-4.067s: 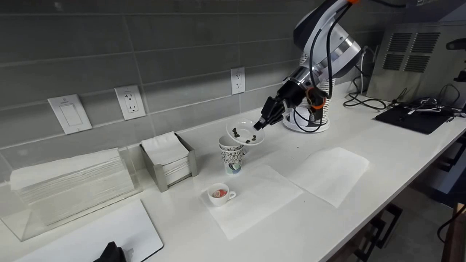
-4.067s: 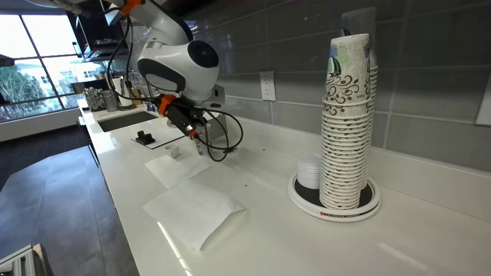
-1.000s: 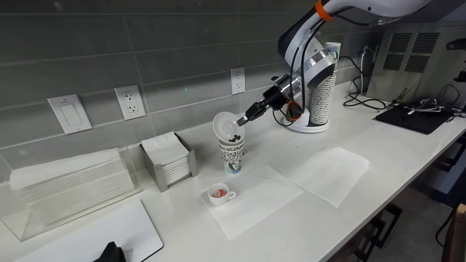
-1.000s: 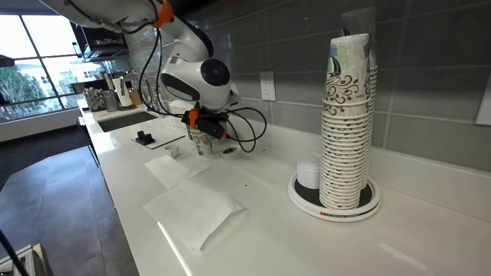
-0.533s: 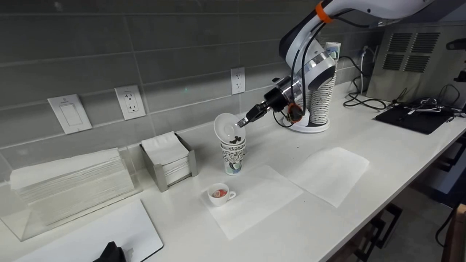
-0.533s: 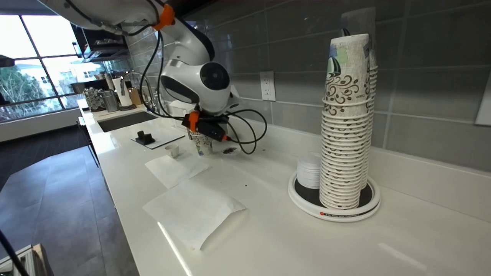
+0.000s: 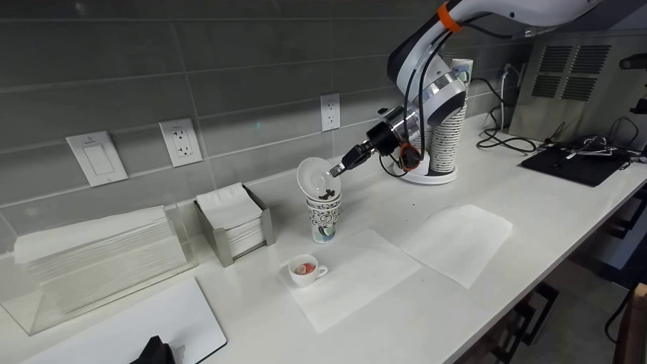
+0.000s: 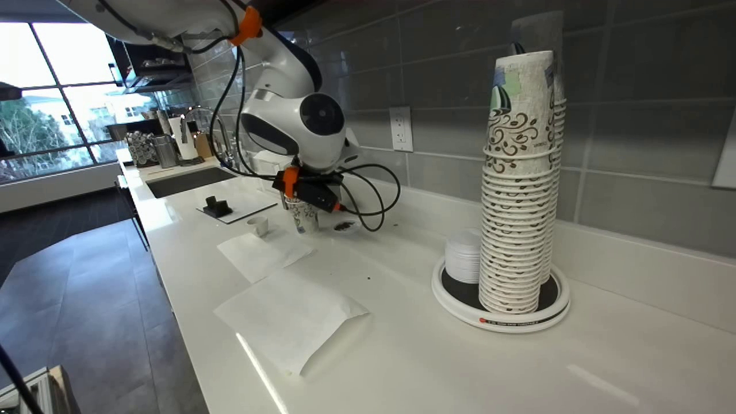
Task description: Pour the contents on the white plate into the stacked coffee cups on the left.
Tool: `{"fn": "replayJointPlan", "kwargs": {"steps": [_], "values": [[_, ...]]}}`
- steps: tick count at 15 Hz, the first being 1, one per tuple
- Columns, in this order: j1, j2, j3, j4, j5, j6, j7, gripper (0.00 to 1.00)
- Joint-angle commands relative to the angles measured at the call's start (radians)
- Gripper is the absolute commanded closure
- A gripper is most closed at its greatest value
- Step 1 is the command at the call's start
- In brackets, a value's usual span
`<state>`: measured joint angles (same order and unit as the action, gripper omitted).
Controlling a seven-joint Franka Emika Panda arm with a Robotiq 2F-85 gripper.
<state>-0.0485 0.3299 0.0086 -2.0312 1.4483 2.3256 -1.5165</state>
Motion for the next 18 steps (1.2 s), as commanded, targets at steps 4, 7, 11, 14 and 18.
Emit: {"fn": "replayJointPlan", "kwargs": {"steps": [4, 7, 11, 14, 18], "values": [[0.009, 0.001, -0.009, 0.004, 0.017, -0.001, -0.019, 0.98], [0.009, -0.005, -0.006, 0.003, 0.027, -0.001, -0.038, 0.98], [0.007, -0.013, -0.004, 0.000, 0.043, -0.006, -0.085, 0.98], [0.003, -0.019, 0.000, -0.003, 0.057, -0.016, -0.128, 0.98], [-0.002, -0.033, -0.001, -0.008, 0.114, -0.049, -0.202, 0.98]]}}
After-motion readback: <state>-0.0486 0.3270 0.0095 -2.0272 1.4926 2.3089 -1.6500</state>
